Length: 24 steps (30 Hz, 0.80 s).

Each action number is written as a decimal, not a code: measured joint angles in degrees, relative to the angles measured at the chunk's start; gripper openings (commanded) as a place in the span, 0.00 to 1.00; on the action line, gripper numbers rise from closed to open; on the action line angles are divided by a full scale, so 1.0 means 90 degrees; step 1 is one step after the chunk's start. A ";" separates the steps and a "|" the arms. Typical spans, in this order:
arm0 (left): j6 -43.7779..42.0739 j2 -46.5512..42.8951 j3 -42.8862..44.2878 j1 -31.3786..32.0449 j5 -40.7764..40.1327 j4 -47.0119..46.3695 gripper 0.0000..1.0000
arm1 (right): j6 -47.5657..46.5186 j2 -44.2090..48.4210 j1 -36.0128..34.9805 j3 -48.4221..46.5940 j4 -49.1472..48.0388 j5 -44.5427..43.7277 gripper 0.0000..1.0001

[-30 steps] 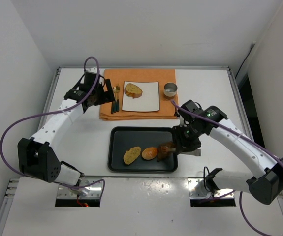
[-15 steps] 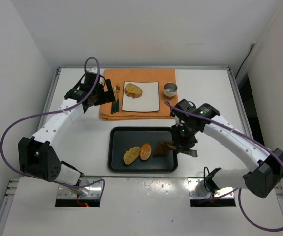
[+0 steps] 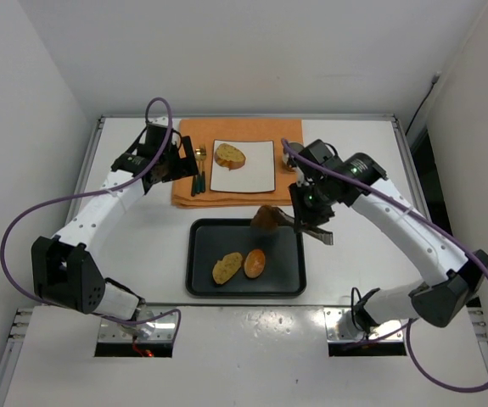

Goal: Place the bread

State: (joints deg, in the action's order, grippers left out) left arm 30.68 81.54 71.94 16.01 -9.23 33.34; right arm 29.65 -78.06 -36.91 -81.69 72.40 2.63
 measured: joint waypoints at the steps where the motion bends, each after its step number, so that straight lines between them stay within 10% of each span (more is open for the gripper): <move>1: 0.0000 0.0000 0.0000 -0.0005 0.0000 0.0000 0.99 | -0.0012 -0.0100 0.0002 -0.0121 -0.0029 -0.0029 0.06; 24: 0.0000 -0.0061 0.0002 -0.0250 0.0012 -0.0005 0.99 | -0.0493 -0.4410 0.0182 -0.4500 -0.1880 -0.1982 0.06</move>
State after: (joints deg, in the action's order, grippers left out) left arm 30.68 80.99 71.96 13.76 -9.13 33.30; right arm 25.21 -117.75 -35.27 -122.19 55.48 -15.20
